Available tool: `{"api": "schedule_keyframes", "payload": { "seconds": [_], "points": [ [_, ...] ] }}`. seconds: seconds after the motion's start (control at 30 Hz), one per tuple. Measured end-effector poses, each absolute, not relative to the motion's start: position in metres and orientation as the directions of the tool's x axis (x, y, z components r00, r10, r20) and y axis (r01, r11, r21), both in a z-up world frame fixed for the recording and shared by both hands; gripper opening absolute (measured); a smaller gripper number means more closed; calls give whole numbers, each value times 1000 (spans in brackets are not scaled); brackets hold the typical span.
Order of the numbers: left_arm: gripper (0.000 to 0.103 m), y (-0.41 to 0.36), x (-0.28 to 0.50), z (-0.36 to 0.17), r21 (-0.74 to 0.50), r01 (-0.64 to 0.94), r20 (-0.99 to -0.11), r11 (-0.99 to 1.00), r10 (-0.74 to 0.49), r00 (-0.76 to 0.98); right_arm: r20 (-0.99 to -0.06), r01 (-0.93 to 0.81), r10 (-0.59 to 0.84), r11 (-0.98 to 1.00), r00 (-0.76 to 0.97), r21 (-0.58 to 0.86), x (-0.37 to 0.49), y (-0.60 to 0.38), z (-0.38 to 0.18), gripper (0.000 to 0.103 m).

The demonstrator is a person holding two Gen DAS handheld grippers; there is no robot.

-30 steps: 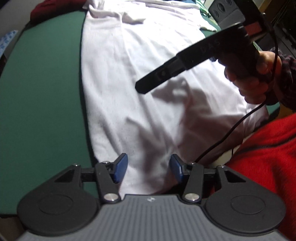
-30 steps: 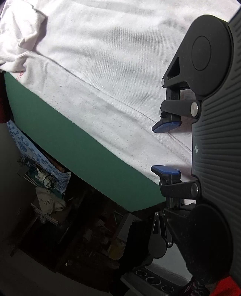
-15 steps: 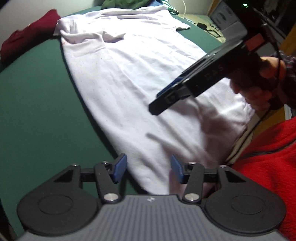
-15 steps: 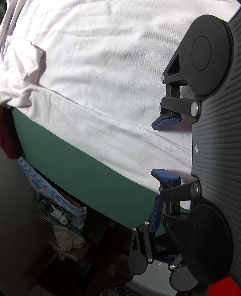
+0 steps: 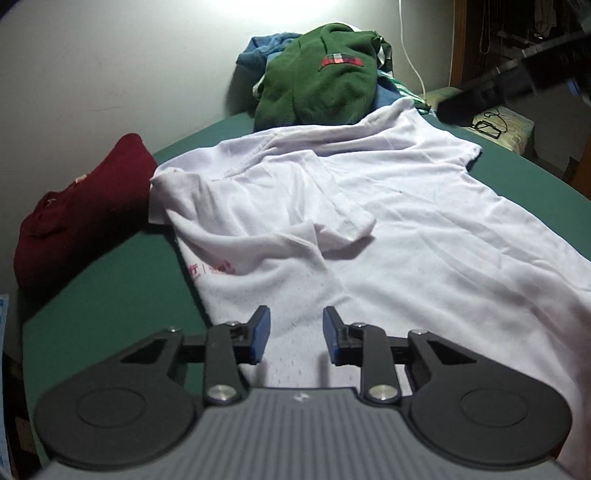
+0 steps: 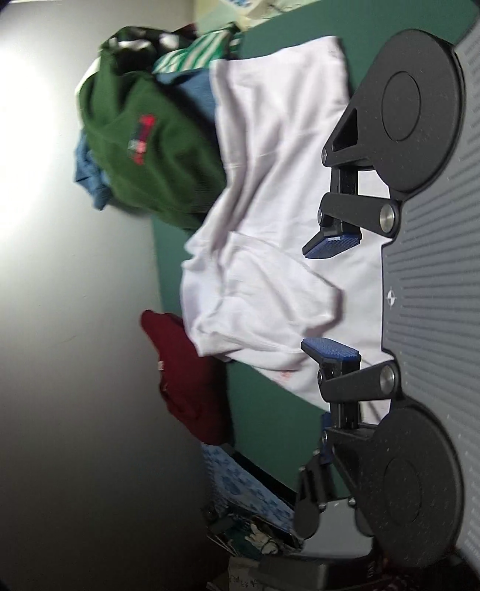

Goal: Fold clothes

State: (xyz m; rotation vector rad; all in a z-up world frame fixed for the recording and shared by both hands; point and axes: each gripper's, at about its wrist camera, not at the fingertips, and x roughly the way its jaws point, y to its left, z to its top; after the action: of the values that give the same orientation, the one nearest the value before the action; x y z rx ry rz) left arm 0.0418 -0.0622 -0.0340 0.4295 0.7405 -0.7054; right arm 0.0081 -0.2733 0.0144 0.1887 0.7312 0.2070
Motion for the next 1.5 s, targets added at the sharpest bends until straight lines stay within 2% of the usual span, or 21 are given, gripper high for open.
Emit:
{"api": "schedule_keyframes", "payload": {
  "seconds": [0.1,0.17,0.23,0.4,0.5,0.57,0.6,0.67,0.7,0.8,0.9,1.0,1.1,1.13,1.2,1.3,1.4,1.5],
  "points": [
    [28,-69,55,-50,119,676,-738,727,-391,550,-591,-146,219,975,777,169,45,-277,28,51],
    [29,-69,58,-56,106,656,-736,747,-384,557,-592,-188,233,972,772,137,77,-264,20,51],
    [36,-68,56,-60,116,640,-721,759,-379,581,-590,-216,250,968,768,129,108,-248,11,51],
    [39,-66,48,-64,132,600,-685,789,-365,631,-565,-270,308,951,766,152,169,-201,-7,52],
    [48,-65,42,-67,148,564,-657,813,-345,670,-579,-288,313,948,753,138,195,-178,-18,56],
    [50,-66,35,-70,177,543,-630,821,-329,703,-597,-277,291,953,747,118,208,-168,-27,56],
    [50,-67,32,-72,193,537,-616,821,-325,718,-613,-272,280,956,739,109,214,-166,-32,54],
    [50,-69,24,-76,226,523,-585,822,-315,748,-647,-262,254,961,719,87,225,-164,-42,33],
    [50,-70,21,-77,243,516,-570,822,-309,761,-652,-256,253,962,715,92,229,-166,-44,6],
    [51,-74,13,-80,293,496,-540,817,-287,791,-614,-269,319,947,722,176,239,-175,-38,6],
    [53,-75,11,-81,306,482,-530,821,-274,803,-576,-280,335,942,745,186,251,-176,-35,5],
    [54,-76,10,-82,312,477,-526,822,-269,807,-587,-278,324,945,742,170,263,-174,-45,4],
    [54,-76,9,-82,325,476,-522,817,-265,811,-590,-265,310,950,746,165,265,-179,-45,8],
    [55,-75,10,-82,320,475,-523,820,-265,810,-588,-260,321,947,742,188,265,-185,-41,23],
    [58,-73,13,-82,301,472,-529,829,-267,805,-557,-228,337,939,759,258,254,-205,-26,45],
    [65,-65,21,-80,250,464,-545,850,-272,793,-549,-142,247,963,799,228,215,-240,-8,47],
    [68,-61,27,-78,205,464,-559,862,-285,778,-632,-39,134,986,763,162,174,-274,-16,48],
    [68,-63,26,-79,206,467,-559,860,-288,778,-702,48,77,987,708,156,144,-298,-38,48]
  ]
}}
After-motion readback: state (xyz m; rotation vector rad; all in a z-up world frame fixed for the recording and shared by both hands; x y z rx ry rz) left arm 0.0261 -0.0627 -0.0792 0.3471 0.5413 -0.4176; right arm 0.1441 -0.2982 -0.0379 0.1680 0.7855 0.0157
